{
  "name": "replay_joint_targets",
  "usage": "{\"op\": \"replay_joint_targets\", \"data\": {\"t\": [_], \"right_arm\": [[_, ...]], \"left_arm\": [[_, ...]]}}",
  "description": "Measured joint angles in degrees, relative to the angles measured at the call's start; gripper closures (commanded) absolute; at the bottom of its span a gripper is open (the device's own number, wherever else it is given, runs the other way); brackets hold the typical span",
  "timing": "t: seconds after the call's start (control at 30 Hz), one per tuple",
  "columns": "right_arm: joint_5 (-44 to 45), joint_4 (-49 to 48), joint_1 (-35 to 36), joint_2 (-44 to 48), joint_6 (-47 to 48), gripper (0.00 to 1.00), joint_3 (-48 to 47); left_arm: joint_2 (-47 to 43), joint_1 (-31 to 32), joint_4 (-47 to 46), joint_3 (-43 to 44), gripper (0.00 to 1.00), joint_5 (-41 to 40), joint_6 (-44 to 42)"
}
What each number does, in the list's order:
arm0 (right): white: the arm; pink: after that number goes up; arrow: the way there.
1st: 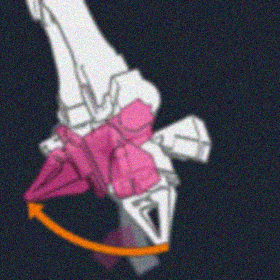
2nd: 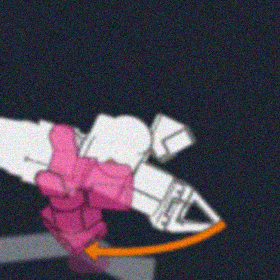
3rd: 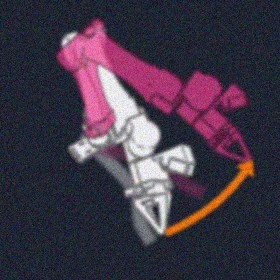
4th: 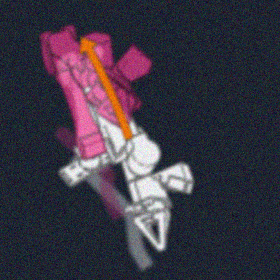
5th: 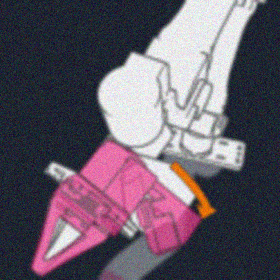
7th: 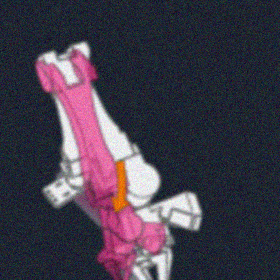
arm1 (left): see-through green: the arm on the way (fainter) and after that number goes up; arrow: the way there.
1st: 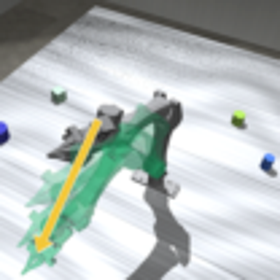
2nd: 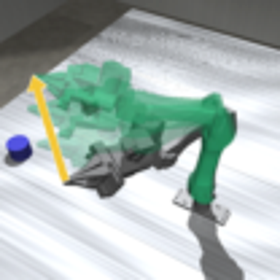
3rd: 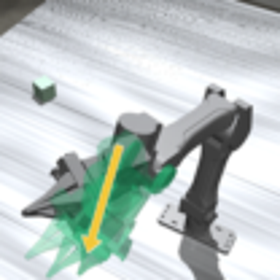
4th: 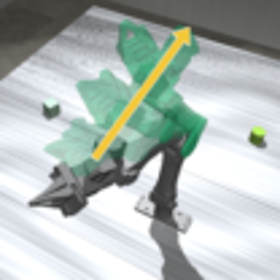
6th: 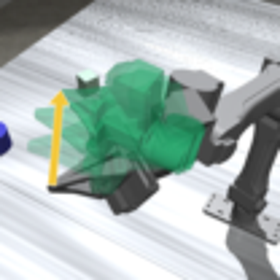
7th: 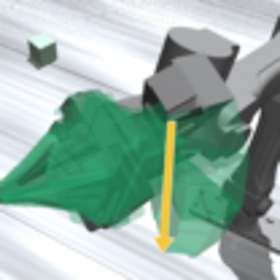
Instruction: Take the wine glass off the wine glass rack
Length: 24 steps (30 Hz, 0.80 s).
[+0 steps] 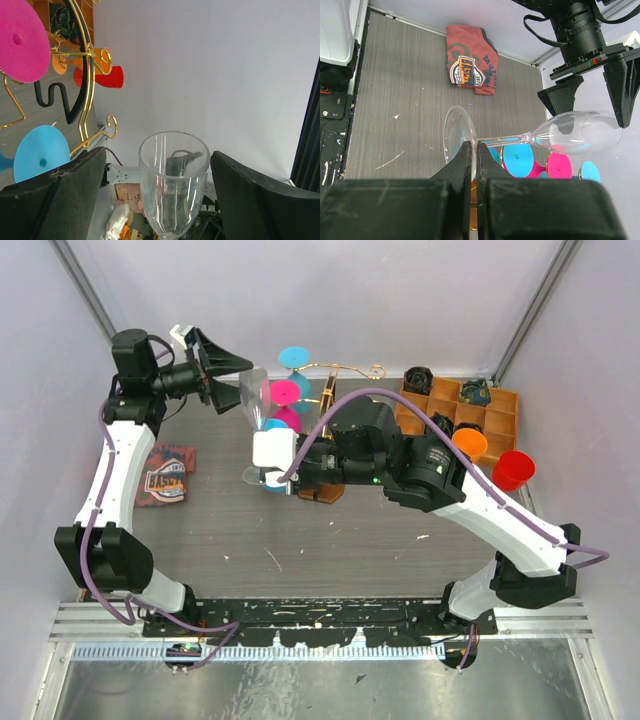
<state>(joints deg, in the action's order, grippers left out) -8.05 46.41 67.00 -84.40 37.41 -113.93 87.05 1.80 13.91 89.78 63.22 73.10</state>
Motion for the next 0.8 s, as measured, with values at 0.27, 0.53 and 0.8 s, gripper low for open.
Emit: {"op": "replay_joint_targets", "data": {"t": [0.27,0.53,0.8], "right_arm": [[0.11,-0.02,0.00,-0.74,0.00,0.99,0.00],[0.52,-0.09,0.00,-0.87,0.00,0.99,0.04],[0.66,-0.09,0.00,-0.87,-0.02,0.99,0.07]], "left_arm": [[-0.87,1.09,-0.39,-0.02,0.19,1.49,-1.20],[-1.73,1.79,0.07,-0.96,0.27,2.95,-3.45],[-1.73,1.79,0.55,-0.98,0.30,3.50,-5.42]]}}
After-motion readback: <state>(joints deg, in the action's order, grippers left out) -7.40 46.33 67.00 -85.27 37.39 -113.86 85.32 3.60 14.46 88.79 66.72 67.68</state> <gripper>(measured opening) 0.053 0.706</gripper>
